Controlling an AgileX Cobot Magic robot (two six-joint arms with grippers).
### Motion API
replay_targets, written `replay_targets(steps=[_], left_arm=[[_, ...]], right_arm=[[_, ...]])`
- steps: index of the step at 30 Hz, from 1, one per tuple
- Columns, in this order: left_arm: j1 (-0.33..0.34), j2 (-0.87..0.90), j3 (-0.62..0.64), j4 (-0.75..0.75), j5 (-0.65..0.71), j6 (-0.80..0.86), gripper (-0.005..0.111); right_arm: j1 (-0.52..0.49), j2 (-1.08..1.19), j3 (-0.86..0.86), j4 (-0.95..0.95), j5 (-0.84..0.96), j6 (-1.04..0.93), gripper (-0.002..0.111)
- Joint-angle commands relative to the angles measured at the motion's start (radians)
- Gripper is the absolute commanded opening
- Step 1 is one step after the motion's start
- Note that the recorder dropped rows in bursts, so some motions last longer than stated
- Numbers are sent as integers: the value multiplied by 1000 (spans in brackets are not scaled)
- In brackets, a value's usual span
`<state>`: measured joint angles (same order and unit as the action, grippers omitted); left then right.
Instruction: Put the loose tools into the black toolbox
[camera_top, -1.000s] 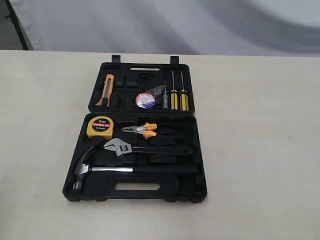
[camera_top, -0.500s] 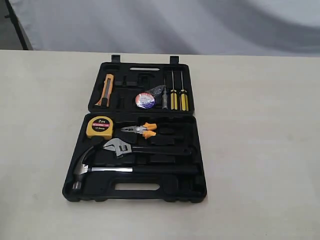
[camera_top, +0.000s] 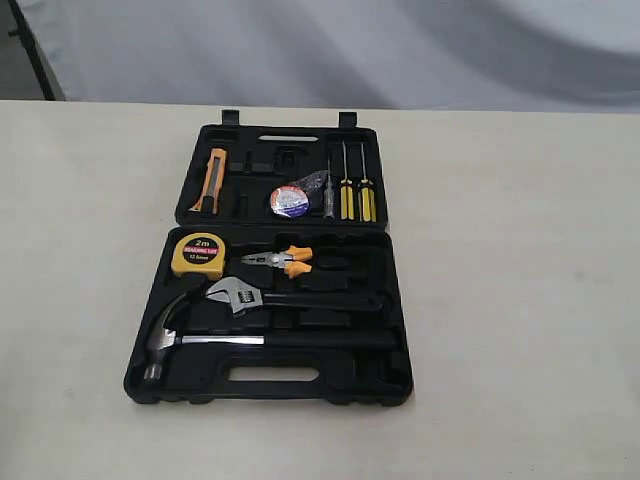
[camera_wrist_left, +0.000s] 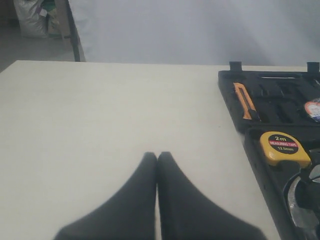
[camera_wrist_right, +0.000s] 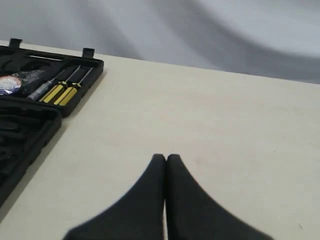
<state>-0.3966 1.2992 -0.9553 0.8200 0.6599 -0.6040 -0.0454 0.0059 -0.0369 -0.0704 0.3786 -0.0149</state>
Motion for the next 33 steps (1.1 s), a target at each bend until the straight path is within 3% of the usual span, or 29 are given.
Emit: replay_targets(steps=[1,33], left_arm=[[3,-8,9,-14,-17,-10,1],[3,-8,9,-14,-17,-10,1]], right_arm=[[-20,-6,33,5,-4,-11,-1],[-72,-6,37,18,-33,-8,-1]])
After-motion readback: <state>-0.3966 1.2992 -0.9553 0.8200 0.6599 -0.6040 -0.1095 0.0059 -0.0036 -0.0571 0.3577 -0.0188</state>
